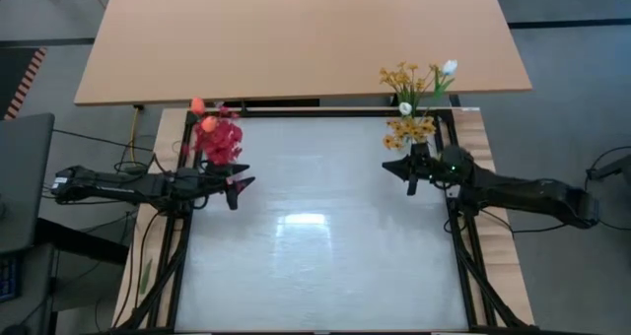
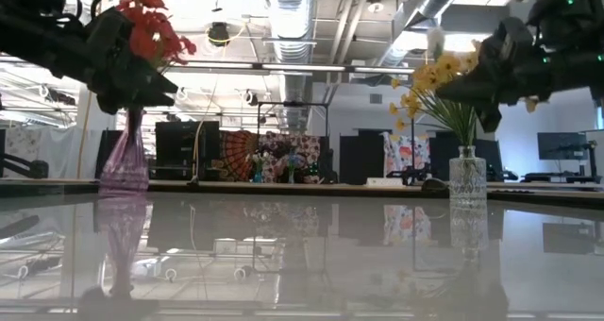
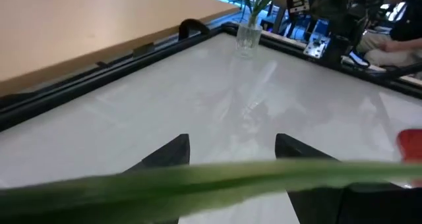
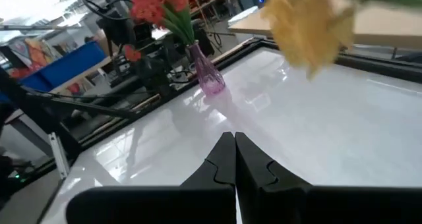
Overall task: Sort flowers into vase by color
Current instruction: Return to Home Position
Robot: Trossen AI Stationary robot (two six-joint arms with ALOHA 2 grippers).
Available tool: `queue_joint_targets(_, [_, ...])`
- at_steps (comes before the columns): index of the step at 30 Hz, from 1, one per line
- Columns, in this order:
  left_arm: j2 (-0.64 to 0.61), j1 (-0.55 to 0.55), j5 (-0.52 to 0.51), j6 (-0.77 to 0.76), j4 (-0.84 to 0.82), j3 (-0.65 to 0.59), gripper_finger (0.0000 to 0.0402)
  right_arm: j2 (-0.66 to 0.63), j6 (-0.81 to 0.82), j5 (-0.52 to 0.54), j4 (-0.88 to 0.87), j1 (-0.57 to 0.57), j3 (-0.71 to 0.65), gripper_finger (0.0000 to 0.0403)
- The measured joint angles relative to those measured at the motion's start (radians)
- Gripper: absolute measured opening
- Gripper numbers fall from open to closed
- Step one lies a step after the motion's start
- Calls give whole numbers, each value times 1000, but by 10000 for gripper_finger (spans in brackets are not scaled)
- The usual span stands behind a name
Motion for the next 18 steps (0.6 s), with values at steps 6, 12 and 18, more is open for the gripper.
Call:
queue_joint_targets(6, [1, 0, -26, 11, 1, -37, 212, 1, 1, 1, 81, -1, -76, 20])
queue_joint_targets(12, [-1, 16, -106, 55, -5, -37, 212, -3, -26, 0, 98, -8, -111, 20])
queue_joint_targets(18, [0, 22, -89, 40, -134, -37, 212, -28, -104, -14, 89, -35, -112, 20])
